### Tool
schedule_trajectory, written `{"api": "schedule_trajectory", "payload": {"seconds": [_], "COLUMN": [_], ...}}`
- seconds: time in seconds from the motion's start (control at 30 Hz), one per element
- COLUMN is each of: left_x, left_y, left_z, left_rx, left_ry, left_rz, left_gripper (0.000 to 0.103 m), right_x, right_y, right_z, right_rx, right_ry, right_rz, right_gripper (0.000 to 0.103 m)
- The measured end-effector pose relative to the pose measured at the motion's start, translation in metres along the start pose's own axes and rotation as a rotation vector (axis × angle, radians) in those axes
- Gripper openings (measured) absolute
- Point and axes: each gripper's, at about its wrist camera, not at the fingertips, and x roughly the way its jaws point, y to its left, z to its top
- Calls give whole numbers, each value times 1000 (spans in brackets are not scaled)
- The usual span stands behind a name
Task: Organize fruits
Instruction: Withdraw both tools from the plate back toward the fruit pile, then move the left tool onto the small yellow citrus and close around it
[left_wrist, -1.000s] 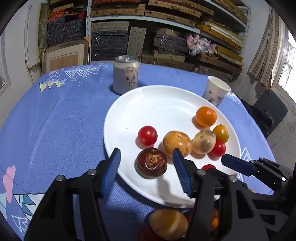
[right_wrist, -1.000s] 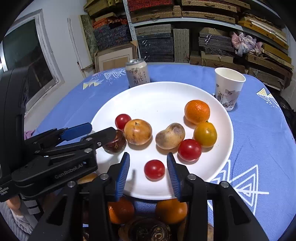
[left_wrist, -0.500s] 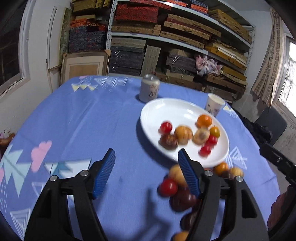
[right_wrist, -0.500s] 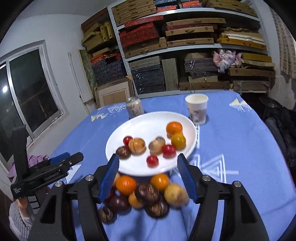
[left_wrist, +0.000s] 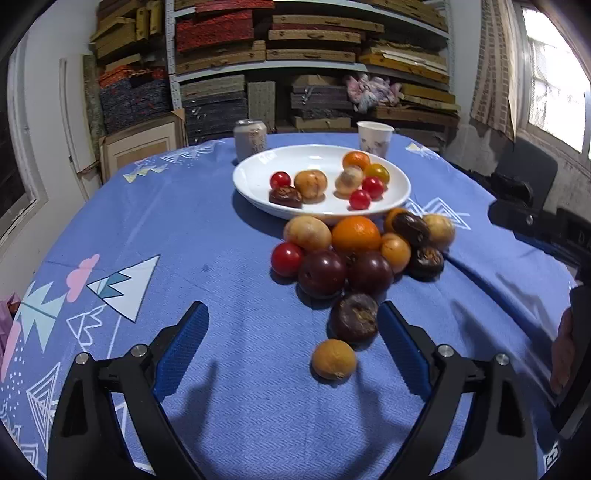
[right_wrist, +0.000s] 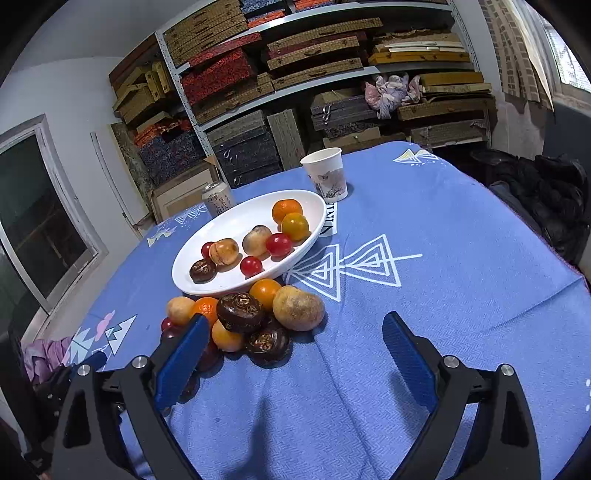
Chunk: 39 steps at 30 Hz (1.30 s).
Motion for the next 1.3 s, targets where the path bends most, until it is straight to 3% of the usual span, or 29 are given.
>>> {"api": "schedule_trajectory", "payload": {"seconds": [0.27,0.47,0.7,0.9,1.1,1.3], "left_x": [12,15,13,29,28,21], "left_y": [2,8,4,4,27,32], "left_z": [-3,-6,-11,-13,-11,-11], "left_rx": [-1,-26,3,9,-73,-80], "left_ry": [66,93,106,193,187,165], "left_rz": [-60,-50,-22,-24,29,7], "left_gripper": [90,75,75,75,76,75], "right_x": [1,3,7,9,9,8], "right_y": [-3,-5,-9,-8,-8,-6], "right_z": [-4,-6,-7,-8,-9,-10], "right_rx": [20,31,60,53,57,49], "right_ry": [15,35,56,67,68,66], "right_rz": [6,14,26,25,27,33], "right_gripper": [97,98,98,98,98,98]}}
